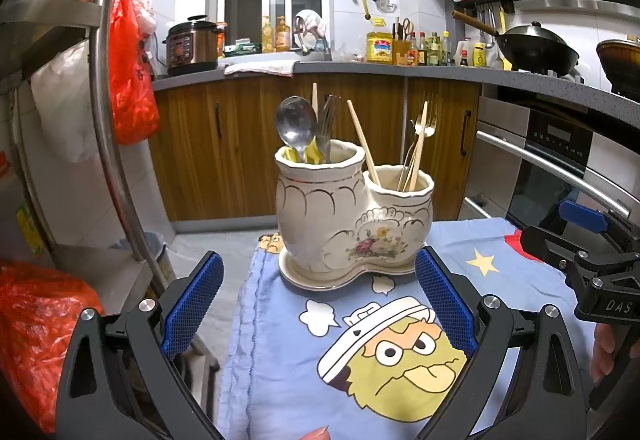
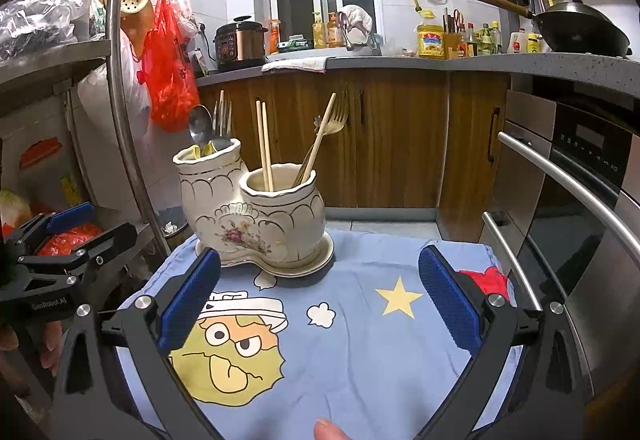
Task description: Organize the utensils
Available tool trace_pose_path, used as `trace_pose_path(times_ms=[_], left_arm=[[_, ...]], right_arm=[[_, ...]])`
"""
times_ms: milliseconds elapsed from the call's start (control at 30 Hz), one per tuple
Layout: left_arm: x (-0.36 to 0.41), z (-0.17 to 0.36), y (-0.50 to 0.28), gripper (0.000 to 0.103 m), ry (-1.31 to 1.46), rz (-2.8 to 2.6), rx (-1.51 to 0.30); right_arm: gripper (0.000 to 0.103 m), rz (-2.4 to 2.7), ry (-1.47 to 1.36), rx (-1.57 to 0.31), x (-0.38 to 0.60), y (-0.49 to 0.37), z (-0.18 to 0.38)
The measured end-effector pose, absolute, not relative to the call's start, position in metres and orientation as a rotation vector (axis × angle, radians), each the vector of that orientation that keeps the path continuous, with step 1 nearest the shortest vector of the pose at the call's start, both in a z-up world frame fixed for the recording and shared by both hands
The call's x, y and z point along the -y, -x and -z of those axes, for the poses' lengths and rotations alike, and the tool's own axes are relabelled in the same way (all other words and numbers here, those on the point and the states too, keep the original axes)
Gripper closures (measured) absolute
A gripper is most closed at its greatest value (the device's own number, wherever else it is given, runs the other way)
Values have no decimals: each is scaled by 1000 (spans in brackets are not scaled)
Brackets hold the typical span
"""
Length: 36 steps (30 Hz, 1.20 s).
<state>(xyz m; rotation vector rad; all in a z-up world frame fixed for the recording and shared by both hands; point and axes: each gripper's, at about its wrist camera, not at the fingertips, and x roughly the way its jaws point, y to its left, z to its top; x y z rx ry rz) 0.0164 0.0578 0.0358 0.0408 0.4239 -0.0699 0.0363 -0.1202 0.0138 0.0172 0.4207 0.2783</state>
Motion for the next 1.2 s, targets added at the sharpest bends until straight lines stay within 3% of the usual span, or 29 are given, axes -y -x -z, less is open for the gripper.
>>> trace_pose_path(times_ms=[1200], left_arm=[[-58,-36,-14,7,-47,62,-411]], right_arm=[[5,-273,-7,-425,117,-35,-11]])
